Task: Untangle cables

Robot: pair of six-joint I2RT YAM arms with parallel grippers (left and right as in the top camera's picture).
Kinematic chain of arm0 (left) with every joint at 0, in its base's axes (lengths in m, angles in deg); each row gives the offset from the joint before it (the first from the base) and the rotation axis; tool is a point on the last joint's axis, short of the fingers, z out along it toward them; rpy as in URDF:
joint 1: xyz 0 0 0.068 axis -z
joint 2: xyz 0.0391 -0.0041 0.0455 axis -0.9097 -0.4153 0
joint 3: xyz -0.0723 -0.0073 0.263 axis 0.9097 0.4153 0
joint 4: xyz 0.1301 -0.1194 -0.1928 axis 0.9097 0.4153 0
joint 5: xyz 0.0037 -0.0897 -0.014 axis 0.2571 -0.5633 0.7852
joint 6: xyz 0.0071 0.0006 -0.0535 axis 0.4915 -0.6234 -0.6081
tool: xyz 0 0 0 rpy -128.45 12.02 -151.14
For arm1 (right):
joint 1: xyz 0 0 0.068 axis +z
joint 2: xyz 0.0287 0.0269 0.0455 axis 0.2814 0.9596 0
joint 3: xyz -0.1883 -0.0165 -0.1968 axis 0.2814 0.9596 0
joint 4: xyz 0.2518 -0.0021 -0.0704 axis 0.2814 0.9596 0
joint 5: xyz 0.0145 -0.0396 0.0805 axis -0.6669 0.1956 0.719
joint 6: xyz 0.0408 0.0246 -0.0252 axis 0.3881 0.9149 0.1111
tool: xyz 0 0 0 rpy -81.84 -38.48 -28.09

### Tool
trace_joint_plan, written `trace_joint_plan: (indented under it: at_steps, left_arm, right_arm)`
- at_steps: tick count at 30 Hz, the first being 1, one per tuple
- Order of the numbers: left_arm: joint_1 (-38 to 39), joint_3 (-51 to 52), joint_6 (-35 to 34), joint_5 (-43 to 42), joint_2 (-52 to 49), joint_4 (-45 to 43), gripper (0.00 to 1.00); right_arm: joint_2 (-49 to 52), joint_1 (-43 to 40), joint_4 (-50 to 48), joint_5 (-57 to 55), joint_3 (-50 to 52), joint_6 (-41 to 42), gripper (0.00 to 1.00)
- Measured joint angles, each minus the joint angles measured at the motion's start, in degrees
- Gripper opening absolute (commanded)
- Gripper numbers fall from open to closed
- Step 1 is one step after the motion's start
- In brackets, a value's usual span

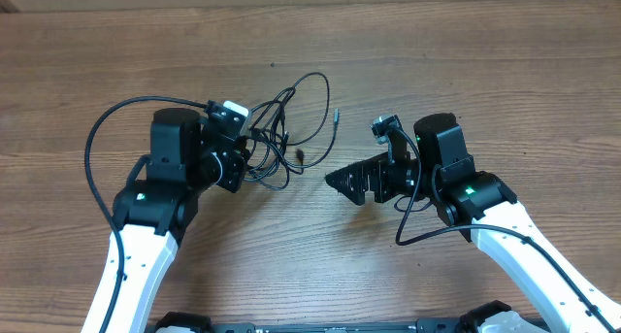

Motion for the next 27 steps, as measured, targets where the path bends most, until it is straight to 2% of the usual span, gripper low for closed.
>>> trace_joint_plan:
  at_steps: [8,13,25,27]
  left_arm:
    - [0.00,-0.13,1.55,-7.32,4.13,-0.13,0.04]
    - [0.00,-0.13,1.75,-11.67,8.41,-3.56,0.04]
    - [0.00,-0.20,2.58,-18.21,11.98,-5.18,0.04]
    - [0.00,-0.20,2.58,-19.19,11.98,-5.18,0.04]
  right_arm:
    - [0.00,0.00,-3.98,2.54,0.00,0.13,1.00]
    - [0.00,0.00,-7.15,4.00,0.00,4.04,1.00]
    - [0.00,0.00,-24.00,13.79,0.00,12.26,1.00]
    - [0.00,0.00,-25.64,14.69,0.00,13.31,0.96]
